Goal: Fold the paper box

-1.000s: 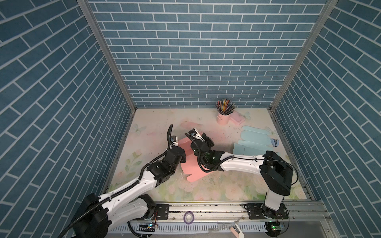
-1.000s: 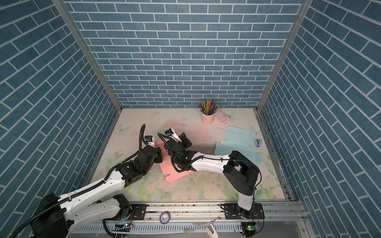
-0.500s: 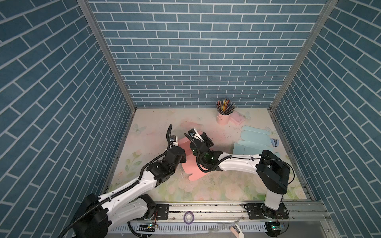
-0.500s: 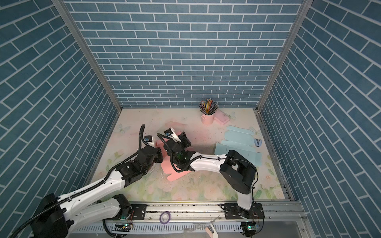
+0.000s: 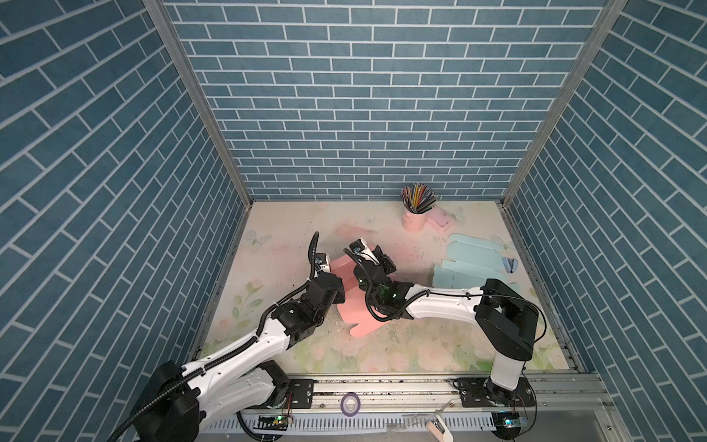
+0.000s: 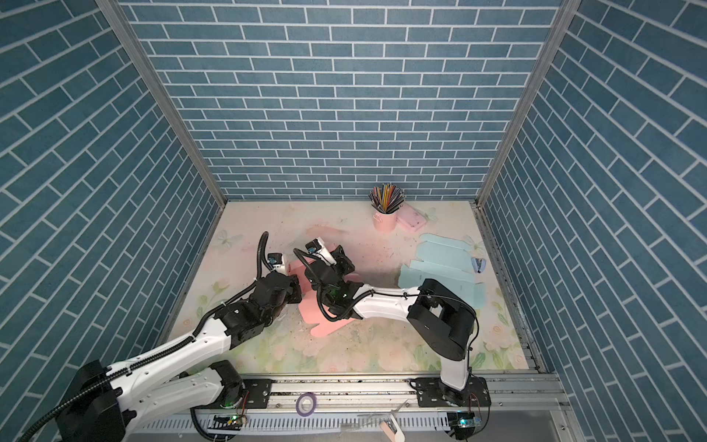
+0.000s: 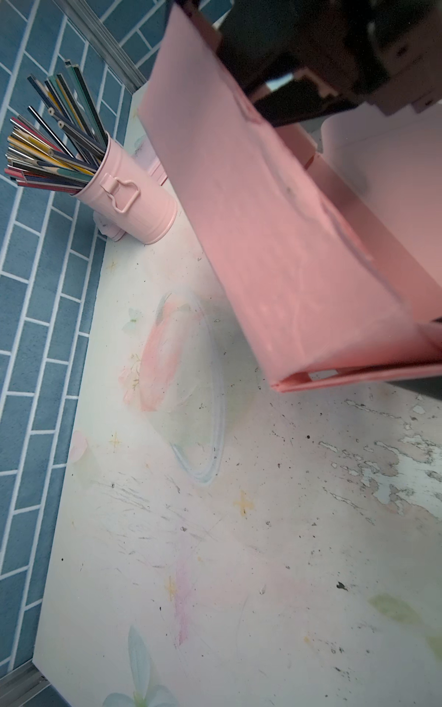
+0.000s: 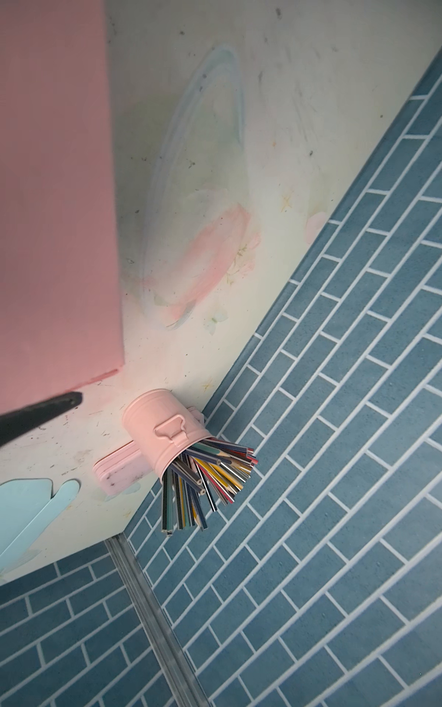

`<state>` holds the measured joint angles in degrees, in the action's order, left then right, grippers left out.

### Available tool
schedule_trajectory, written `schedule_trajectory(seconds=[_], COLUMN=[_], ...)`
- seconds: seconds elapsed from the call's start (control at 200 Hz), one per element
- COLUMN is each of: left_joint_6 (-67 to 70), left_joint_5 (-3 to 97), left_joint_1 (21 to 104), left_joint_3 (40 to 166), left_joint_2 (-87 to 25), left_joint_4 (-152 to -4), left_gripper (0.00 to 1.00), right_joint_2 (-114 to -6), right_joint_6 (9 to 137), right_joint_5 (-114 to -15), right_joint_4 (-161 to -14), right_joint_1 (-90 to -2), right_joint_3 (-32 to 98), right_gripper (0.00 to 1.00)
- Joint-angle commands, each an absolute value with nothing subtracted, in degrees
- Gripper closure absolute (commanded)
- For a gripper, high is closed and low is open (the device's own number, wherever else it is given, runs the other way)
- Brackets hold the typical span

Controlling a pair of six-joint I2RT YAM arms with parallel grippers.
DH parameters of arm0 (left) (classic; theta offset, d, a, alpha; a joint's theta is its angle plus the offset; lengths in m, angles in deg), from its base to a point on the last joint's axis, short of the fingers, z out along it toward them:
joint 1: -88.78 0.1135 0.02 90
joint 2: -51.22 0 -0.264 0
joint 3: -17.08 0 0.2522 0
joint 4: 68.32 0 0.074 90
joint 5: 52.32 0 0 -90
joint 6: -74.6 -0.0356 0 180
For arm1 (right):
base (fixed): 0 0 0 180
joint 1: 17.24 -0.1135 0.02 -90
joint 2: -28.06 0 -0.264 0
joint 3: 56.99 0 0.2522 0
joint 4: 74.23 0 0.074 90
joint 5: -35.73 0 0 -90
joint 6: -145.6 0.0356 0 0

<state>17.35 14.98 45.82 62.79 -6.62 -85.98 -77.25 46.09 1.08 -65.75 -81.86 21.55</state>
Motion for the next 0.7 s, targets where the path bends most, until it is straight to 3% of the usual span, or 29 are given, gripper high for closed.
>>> schedule_trajectory(seconds=[0.0,0.165,0.385,0.695], left_joint_6=[18.08,18.55,18.59,18.26], left_joint_5=[16.94,16.38,15.78,16.38], left_joint_1=[44.95,45.01,45.45,45.71], left_joint_3=[63.06,63.01,63.00,63.09], left_joint_2=[-5.02,-5.25,-5.30,-5.11], left_joint_4=[-80.54,-80.67,-80.80,-80.46], left_gripper=[1.00,1.00,1.00,1.00], right_joint_2=[-75.58,-70.97,-61.96,-55.22], right_joint_6=[44.77,46.12,52.38,58.25], right_joint_5=[-1.34,-4.07,-7.04,-16.04], right_joint_4=[-64.43,-62.57,-61.20,-60.61], right_joint_1=[-82.46,-83.12,-83.87,-81.88], right_joint_3=[19.17,15.29,6.70,-0.38], right_gripper=[0.64,0.45,0.28,0.23])
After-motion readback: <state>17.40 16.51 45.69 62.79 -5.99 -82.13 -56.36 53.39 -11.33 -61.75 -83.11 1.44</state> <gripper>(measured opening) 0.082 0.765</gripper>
